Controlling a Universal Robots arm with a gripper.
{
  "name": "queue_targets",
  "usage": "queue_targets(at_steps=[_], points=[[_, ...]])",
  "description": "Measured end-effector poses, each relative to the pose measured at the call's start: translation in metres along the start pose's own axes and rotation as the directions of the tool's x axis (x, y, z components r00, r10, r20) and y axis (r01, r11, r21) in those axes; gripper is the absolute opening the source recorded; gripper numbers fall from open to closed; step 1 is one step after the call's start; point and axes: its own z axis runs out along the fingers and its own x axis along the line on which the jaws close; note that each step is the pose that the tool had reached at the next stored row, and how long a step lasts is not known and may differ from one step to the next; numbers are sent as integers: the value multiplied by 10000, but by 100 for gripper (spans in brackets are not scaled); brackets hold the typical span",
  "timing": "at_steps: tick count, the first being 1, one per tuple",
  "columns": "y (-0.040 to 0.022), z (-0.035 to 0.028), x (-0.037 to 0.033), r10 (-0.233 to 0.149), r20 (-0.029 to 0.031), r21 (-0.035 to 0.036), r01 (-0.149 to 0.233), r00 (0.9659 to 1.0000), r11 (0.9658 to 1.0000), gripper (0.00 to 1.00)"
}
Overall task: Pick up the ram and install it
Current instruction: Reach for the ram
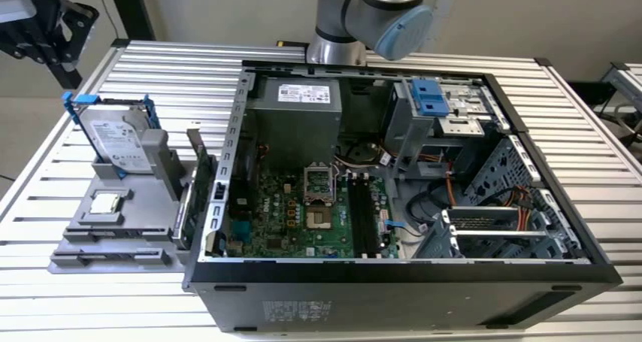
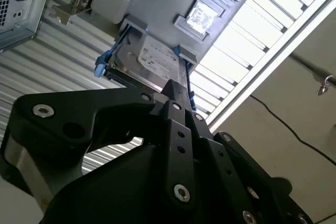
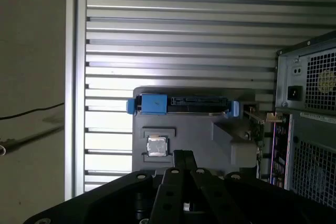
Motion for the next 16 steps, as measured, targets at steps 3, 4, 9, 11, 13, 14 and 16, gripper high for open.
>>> queue_targets(at_steps=[3,4,9,11,13,14,16], points=[[-22,2,1,0,0,0,0,10000,10000,0],[-27,2,0,0,-1,0,0,10000,10000,0],[-72,4,1,0,-6,0,0,10000,10000,0],[-88,5,1,1,-10,0,-1,10000,10000,0],[-105,6,2,1,-14,0,-1,10000,10000,0],[-115,6,2,1,-16,0,-1,10000,10000,0],[-130,6,2,1,-20,0,-1,10000,10000,0]])
